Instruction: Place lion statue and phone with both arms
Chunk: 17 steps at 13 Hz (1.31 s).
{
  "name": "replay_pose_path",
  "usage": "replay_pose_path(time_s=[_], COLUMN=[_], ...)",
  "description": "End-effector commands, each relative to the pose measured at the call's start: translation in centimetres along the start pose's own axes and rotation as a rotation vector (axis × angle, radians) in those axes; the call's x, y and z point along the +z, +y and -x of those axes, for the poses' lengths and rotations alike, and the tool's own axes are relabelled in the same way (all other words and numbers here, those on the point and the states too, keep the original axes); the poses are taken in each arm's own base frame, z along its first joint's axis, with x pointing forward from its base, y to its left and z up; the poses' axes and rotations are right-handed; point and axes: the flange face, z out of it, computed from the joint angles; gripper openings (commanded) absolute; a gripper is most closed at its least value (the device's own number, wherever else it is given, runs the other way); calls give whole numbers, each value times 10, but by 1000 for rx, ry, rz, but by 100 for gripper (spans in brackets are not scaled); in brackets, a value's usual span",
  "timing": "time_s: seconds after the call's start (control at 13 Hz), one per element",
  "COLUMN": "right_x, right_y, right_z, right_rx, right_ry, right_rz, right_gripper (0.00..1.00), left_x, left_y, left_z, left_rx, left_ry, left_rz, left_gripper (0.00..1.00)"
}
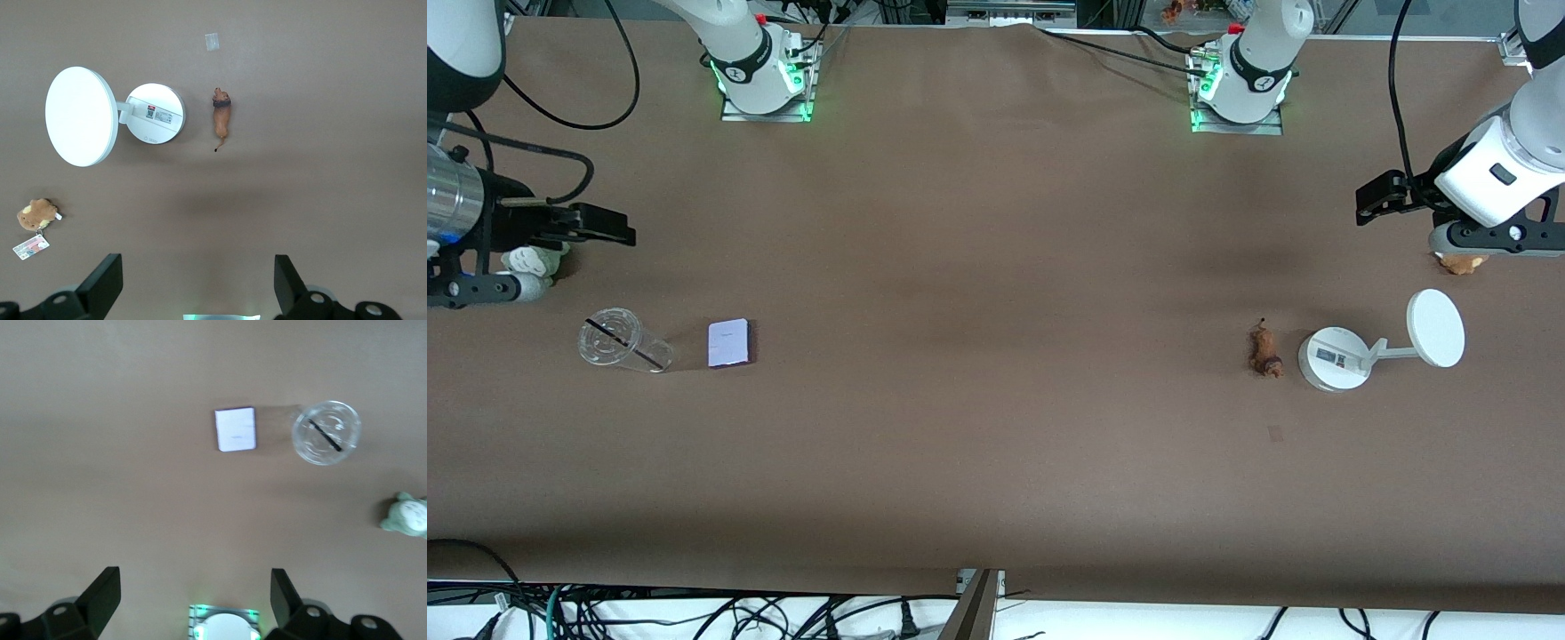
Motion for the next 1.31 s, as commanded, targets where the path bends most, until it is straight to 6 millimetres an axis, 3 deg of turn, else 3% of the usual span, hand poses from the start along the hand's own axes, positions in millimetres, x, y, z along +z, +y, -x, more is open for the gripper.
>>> replay_pose_path(time_s=[0.0,0.31,0.46,1.23], right_x=[-1,6,9,16], right_y=[9,19,27,27], right_z=[31,74,84,69], right_rx=[-8,5,3,-40], right_ry=[24,97,111,75], right_rz=[-6,-19,-22,-11], right_gripper=[100,100,100,100], left_x=[-4,-4,-4,-4], left_y=[0,0,0,6], left_z=[8,8,8,8], left_rx=[21,21,21,31], left_ry=[3,1,3,1], left_rz=[24,24,24,23], left_gripper=[100,100,100,100])
